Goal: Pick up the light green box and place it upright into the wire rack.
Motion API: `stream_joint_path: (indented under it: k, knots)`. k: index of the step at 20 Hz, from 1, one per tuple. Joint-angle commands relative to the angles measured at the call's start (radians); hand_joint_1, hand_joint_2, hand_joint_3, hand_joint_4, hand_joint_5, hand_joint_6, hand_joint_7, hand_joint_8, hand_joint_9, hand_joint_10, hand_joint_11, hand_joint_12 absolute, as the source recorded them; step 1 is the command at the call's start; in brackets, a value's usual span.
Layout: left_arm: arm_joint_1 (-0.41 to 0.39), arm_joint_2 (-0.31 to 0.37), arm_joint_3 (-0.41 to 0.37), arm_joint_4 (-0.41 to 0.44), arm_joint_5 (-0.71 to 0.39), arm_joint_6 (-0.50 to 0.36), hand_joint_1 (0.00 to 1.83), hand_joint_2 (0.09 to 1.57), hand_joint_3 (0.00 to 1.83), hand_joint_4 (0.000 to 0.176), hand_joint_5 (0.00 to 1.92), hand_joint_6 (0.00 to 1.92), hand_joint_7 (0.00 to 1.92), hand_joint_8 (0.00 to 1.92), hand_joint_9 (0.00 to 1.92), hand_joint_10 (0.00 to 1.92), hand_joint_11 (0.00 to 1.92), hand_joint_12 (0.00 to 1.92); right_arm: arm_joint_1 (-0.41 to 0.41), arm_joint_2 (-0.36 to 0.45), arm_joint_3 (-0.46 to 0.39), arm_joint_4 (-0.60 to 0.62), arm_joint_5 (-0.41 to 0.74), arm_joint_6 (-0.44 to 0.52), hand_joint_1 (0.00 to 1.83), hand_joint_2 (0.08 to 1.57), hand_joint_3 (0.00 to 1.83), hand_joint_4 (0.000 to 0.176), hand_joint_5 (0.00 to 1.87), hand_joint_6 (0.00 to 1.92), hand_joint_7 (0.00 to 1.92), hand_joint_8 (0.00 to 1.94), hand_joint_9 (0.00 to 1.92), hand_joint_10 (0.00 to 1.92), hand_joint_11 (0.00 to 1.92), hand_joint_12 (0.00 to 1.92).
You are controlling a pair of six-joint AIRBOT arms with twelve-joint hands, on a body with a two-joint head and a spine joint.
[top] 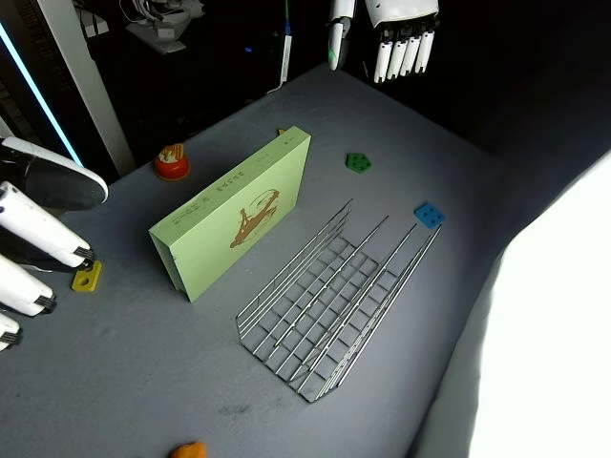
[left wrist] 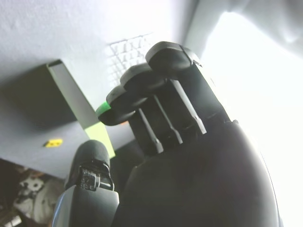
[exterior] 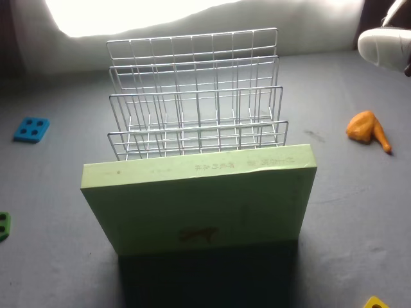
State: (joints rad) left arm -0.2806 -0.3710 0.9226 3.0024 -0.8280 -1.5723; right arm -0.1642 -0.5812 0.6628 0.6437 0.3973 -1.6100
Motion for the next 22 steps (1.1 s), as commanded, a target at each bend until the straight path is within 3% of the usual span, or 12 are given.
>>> stream_joint_path:
  k: [1,2,3,4,7,13,16,18,19,20,21,22]
  knots:
    - [-0.012,0.004,-0.001,0.01,0.083,0.001,0.03,1.14,0.23,0.034,0.15,0.15,0.18,0.08,0.11,0.17,0.0,0.34,0.016,0.007,0.0,-0.021,0.087,0.001,0.17,1.05,0.17,0.0,0.16,0.1,0.19,0.06,0.15,0.11,0.0,0.57]
    - [-0.012,0.004,-0.001,0.01,0.083,0.001,0.01,1.22,0.09,0.034,0.19,0.07,0.22,0.02,0.16,0.1,0.0,0.34,0.016,0.007,0.0,-0.021,0.076,0.001,0.17,1.1,0.07,0.0,0.18,0.04,0.21,0.02,0.17,0.05,0.0,0.52]
    - [-0.012,0.004,-0.001,0.01,0.083,0.001,0.04,1.24,0.0,0.029,0.24,0.01,0.33,0.02,0.28,0.05,0.0,0.44,0.016,0.007,0.0,-0.021,0.055,0.001,0.13,1.12,0.01,0.0,0.18,0.0,0.19,0.0,0.14,0.01,0.0,0.3]
    - [-0.012,0.004,-0.001,0.01,0.083,0.001,0.04,1.23,0.0,0.024,0.25,0.01,0.34,0.01,0.3,0.04,0.0,0.48,0.016,0.007,0.0,-0.021,0.049,0.001,0.12,1.12,0.0,0.0,0.19,0.0,0.19,0.0,0.13,0.0,0.0,0.27]
    - [-0.012,0.004,-0.001,0.01,0.083,0.001,0.0,1.21,0.0,0.017,0.15,0.0,0.25,0.0,0.2,0.0,0.0,0.42,0.016,0.007,-0.004,-0.021,0.047,0.001,0.12,1.09,0.0,0.0,0.17,0.0,0.19,0.0,0.14,0.0,0.0,0.32]
    - [-0.012,0.004,0.003,0.01,0.083,0.001,0.0,1.2,0.0,0.019,0.24,0.02,0.29,0.01,0.23,0.0,0.0,0.51,0.003,-0.013,-0.007,0.058,-0.002,0.0,0.06,1.1,0.0,0.0,0.15,0.0,0.19,0.0,0.13,0.0,0.0,0.34]
    - [-0.011,0.004,0.003,0.01,0.083,0.001,0.03,1.2,0.0,0.018,0.2,0.01,0.23,0.0,0.17,0.0,0.0,0.15,0.003,-0.064,-0.007,0.085,-0.073,0.0,0.09,1.09,0.0,0.0,0.12,0.0,0.17,0.0,0.12,0.0,0.0,0.27]
    - [-0.01,0.006,-0.003,0.01,0.083,0.001,0.03,1.2,0.0,0.024,0.19,0.0,0.22,0.0,0.16,0.0,0.0,0.1,0.003,-0.097,-0.008,0.123,-0.081,-0.002,0.13,1.07,0.0,0.0,0.13,0.0,0.17,0.0,0.13,0.01,0.0,0.28]
    - [-0.009,0.008,-0.003,0.01,0.083,0.001,0.03,1.2,0.0,0.031,0.19,0.0,0.24,0.0,0.18,0.0,0.0,0.19,0.006,-0.117,-0.009,0.18,-0.082,-0.03,0.19,1.05,0.0,0.0,0.12,0.0,0.15,0.0,0.12,0.0,0.0,0.27]
    - [-0.009,0.009,-0.001,0.01,0.083,0.001,0.01,1.21,0.0,0.029,0.16,0.0,0.21,0.0,0.15,0.0,0.0,0.15,0.008,-0.141,-0.013,0.243,-0.084,-0.081,0.3,1.02,0.0,0.0,0.08,0.0,0.12,0.0,0.09,0.0,0.0,0.22]
    - [-0.009,0.009,0.003,0.01,0.083,0.001,0.0,1.21,0.0,0.026,0.2,0.01,0.21,0.0,0.15,0.0,0.0,0.18,0.008,-0.161,-0.02,0.25,-0.084,-0.111,0.66,1.01,0.0,0.0,0.04,0.0,0.09,0.0,0.06,0.0,0.0,0.12]
    - [-0.009,0.009,0.008,0.01,0.083,0.001,0.0,1.21,0.0,0.025,0.2,0.01,0.21,0.0,0.15,0.0,0.0,0.19,0.005,-0.185,-0.031,0.252,-0.074,-0.141,0.75,1.0,0.0,0.0,0.03,0.0,0.09,0.0,0.06,0.0,0.0,0.1]
